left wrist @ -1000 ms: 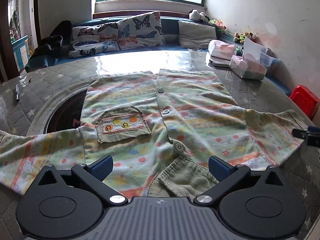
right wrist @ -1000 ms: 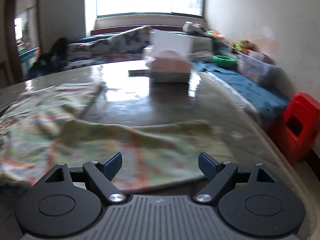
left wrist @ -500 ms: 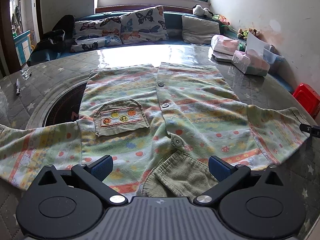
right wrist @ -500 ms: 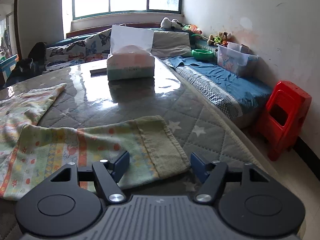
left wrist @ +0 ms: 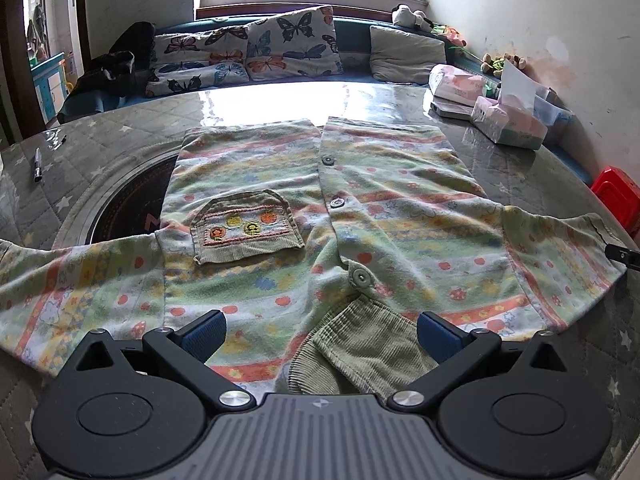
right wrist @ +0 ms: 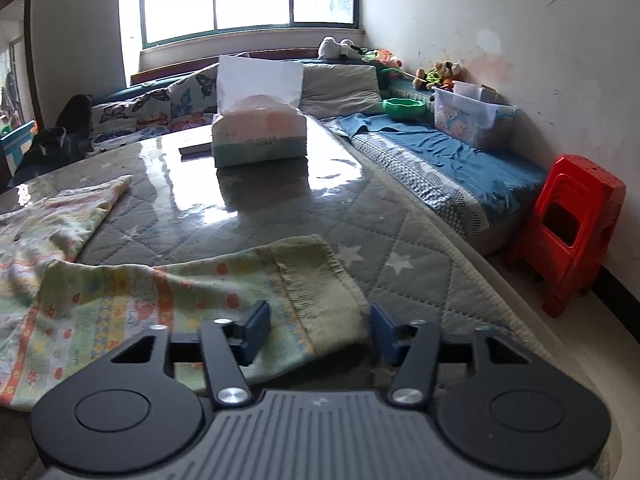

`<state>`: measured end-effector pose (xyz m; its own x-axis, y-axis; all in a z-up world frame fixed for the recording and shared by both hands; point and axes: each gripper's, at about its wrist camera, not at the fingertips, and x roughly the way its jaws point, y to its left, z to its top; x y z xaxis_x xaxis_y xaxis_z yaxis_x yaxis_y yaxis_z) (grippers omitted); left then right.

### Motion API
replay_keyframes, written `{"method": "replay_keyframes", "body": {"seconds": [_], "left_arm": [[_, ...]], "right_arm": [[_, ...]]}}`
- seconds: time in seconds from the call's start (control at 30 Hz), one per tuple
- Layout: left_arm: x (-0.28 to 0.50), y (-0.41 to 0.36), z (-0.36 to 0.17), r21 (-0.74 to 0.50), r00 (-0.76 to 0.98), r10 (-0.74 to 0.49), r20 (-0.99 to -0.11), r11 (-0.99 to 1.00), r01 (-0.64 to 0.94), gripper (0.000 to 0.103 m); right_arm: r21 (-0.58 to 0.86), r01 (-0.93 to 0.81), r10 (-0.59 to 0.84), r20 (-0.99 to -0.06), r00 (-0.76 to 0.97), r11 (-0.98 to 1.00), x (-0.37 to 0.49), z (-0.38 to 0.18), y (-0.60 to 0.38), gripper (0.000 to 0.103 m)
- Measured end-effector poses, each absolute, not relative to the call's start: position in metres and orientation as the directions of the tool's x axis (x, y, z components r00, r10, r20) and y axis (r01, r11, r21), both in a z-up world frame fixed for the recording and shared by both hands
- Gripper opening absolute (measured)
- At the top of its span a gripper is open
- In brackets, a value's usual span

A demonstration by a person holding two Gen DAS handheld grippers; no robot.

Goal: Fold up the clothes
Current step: 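Grasp the other sleeve cuff with the right gripper and lift it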

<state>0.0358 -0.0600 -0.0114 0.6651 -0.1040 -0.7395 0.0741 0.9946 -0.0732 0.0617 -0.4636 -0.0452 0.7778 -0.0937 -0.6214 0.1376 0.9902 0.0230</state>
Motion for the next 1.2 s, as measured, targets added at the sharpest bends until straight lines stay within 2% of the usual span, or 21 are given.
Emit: {"method": "replay_keyframes", "body": {"seconds": [0.03, 0.17, 0.23, 0.77, 1.2], "left_arm": [[0.036, -0.060, -0.012, -0.074, 0.665, -0.104, -0.740, 0.995, 0.073, 0.103], [0.036, -0.058, -0.011, -0.076, 0.666, -0.103, -0.739, 0.995, 0.069, 0.103], [0.036, -0.057, -0.010, -0.077, 0.667, -0.102, -0.738, 0.995, 0.067, 0.103], [0.032, -0.043, -0.007, -0.095, 0.680, -0.099, -0.726, 0.995, 0.043, 0.103], [0.022, -0.003, -0.003, -0.150, 0.710, -0.099, -0.697, 0.989, -0.010, 0.103]], "right_arm": [[0.029, 0.134, -0.087, -0.621, 0.779, 0.991, 0.061, -0.045, -0.463, 0.038], [0.061, 0.119, -0.056, -0.616, 0.786, 0.991, 0.059, -0.042, -0.459, 0.030], [0.085, 0.110, -0.036, -0.607, 0.794, 0.990, 0.057, -0.041, -0.457, 0.022], [0.280, -0.118, 0.245, -0.477, 0.844, 0.953, 0.050, 0.019, -0.395, 0.011], [0.226, -0.388, 0.449, -0.417, 0.791, 0.894, 0.068, 0.074, -0.278, 0.011]]}}
